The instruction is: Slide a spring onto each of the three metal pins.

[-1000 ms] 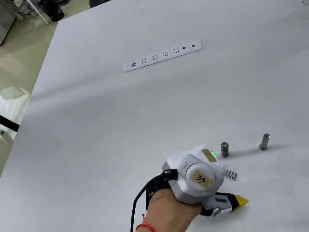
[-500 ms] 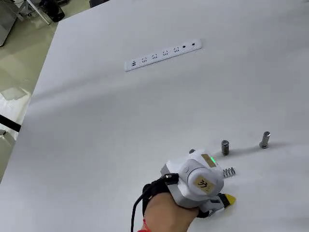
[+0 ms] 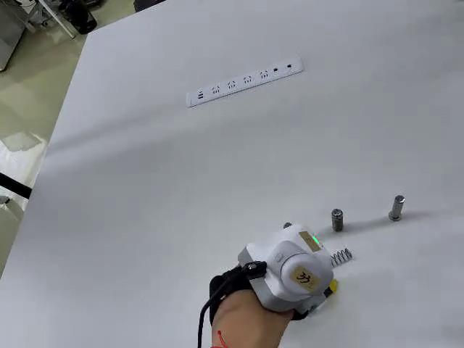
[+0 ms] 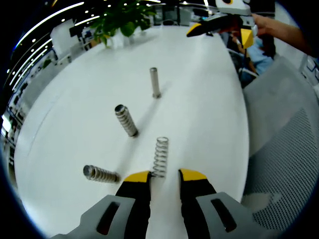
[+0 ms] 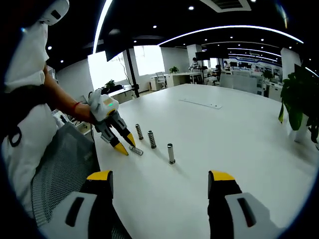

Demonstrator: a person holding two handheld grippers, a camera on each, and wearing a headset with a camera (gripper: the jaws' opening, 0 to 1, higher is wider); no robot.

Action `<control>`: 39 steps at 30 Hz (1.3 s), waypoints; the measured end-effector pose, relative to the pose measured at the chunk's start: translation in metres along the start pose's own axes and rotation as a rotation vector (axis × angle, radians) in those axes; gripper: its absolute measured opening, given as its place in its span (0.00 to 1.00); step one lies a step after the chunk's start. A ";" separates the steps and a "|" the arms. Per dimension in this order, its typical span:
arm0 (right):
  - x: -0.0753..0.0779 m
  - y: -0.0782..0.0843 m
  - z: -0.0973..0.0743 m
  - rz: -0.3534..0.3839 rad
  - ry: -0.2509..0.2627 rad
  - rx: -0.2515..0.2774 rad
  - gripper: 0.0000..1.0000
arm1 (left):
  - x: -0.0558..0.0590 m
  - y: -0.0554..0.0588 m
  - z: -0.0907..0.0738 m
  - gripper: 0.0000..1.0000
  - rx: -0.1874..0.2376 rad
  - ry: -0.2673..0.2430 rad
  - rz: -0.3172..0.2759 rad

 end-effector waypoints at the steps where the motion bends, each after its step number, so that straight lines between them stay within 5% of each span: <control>1: 0.000 0.001 -0.001 -0.003 -0.001 -0.002 0.80 | 0.000 0.000 0.000 0.21 0.001 -0.001 0.006; 7: 0.000 0.007 -0.004 -0.009 -0.011 -0.005 0.85 | -0.001 -0.002 0.001 0.12 -0.004 -0.014 0.034; 17: 0.003 0.015 -0.006 -0.028 -0.020 -0.018 0.89 | -0.001 -0.001 0.002 0.11 -0.003 -0.009 0.049; 39: -0.007 0.002 0.006 -0.025 -0.033 -0.010 0.85 | 0.004 -0.006 -0.012 0.11 0.046 0.021 0.021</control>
Point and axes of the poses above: the centre of the closed fingertips' face, and the gripper's own axes: z roughly forward along the fingers, x roughly to its right, y roughly out of its underside, the point moved 6 cm from there along -z, roughly backward along the fingers, and after that the axes turned 14 degrees about -y, right-handed, at the moved point
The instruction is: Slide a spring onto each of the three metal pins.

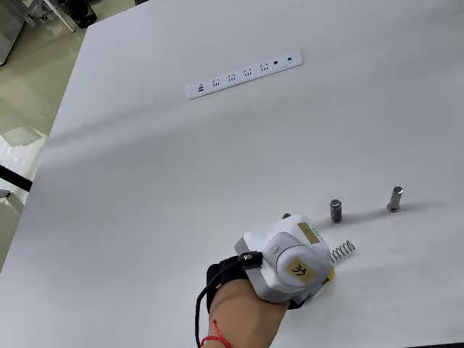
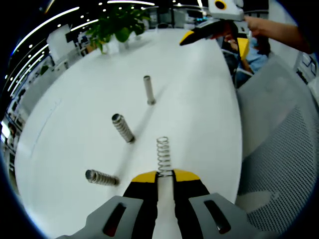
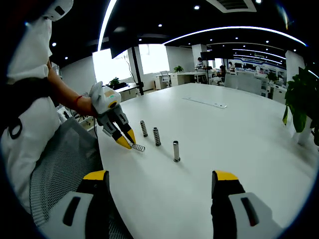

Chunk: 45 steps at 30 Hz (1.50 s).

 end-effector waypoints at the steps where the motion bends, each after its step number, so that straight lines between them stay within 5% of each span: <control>1: -0.001 -0.001 0.001 0.001 -0.001 0.000 0.85 | 0.000 -0.001 -0.002 0.11 0.006 0.002 -0.005; 13: -0.014 -0.044 0.012 0.045 -0.039 0.096 0.70 | -0.002 -0.026 -0.039 0.11 0.181 0.011 -0.091; 17: -0.022 -0.063 0.024 0.111 -0.068 0.173 0.60 | -0.001 -0.038 -0.055 0.11 0.254 0.012 -0.127; 27: -0.035 -0.077 0.055 0.257 -0.116 0.284 0.36 | 0.000 -0.062 -0.081 0.11 0.402 0.017 -0.184; 34: -0.039 -0.087 0.063 0.340 -0.171 0.355 0.28 | 0.003 -0.070 -0.088 0.11 0.462 0.031 -0.215; 45: -0.041 -0.093 0.069 0.357 -0.197 0.349 0.19 | 0.000 -0.074 -0.093 0.11 0.508 0.046 -0.235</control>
Point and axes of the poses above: the centre of the closed fingertips' face, and the gripper's own axes: z roughly forward along the fingers, x roughly to its right, y roughly out of its underside, the point moved 6 cm from there along -z, roughly backward along the fingers, and after that the axes turned 14 degrees about -y, right-handed, at the moved point
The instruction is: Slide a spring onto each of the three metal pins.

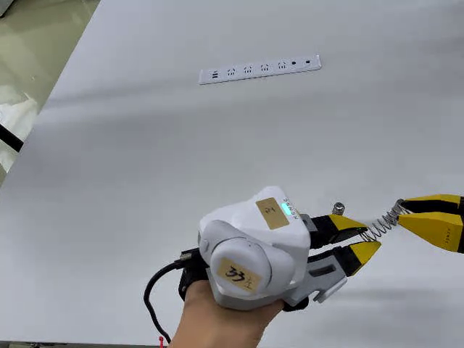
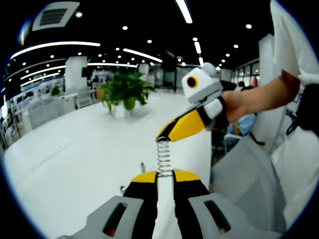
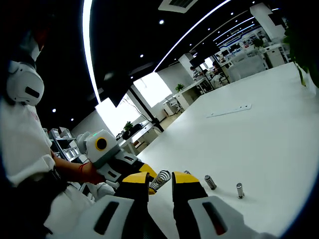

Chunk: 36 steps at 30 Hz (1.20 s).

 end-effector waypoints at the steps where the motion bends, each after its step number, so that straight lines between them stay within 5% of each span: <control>1: 0.000 0.000 0.000 0.001 -0.003 -0.001 0.18 | 0.000 0.000 0.000 0.11 0.003 0.003 0.000; 16: -0.016 -0.006 0.017 -0.061 -0.018 -0.064 0.12 | 0.001 0.002 0.000 0.11 0.006 0.023 -0.010; 36: -0.031 -0.008 0.026 -0.302 -0.031 -0.339 0.12 | 0.008 0.008 0.003 0.10 -0.019 0.058 0.003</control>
Point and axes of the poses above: the centre of the closed fingertips' face, and the gripper's own axes: z roughly forward along the fingers, x roughly to its right, y roughly out of its underside, the point moved 6 cm from there along -z, roughly backward along the fingers, and after that the axes turned 14 degrees about -y, right-handed, at the moved point
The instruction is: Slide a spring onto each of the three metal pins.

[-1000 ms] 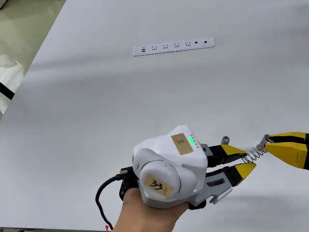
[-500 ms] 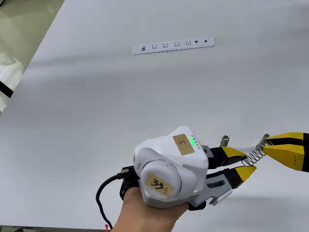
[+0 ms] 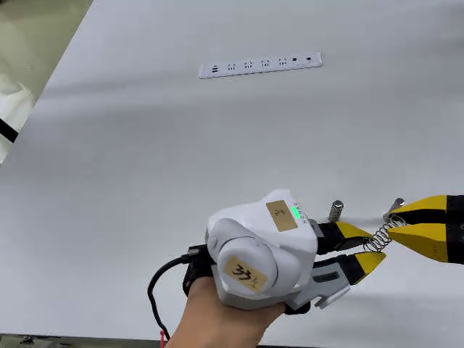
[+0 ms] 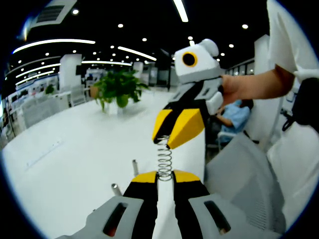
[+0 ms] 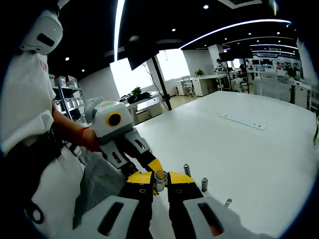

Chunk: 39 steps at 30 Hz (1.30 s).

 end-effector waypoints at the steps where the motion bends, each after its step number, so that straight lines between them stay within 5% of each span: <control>1: -0.001 0.000 0.001 -0.011 0.000 -0.014 0.12 | 0.000 0.000 0.000 0.10 -0.002 0.001 0.002; 31: -0.004 -0.004 0.003 -0.047 -0.027 -0.091 0.18 | 0.002 -0.003 0.003 0.10 0.026 0.024 -0.001; 39: -0.001 -0.013 -0.004 -0.121 -0.061 -0.210 0.26 | 0.003 -0.004 0.002 0.10 0.029 0.034 0.016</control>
Point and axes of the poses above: the centre of the closed fingertips' face, and the gripper's own axes: z roughly forward along the fingers, x roughly to its right, y roughly out of its underside, the point moved 6 cm from there along -z, roughly backward along the fingers, and after that the axes turned 14 degrees about -y, right-handed, at the moved point
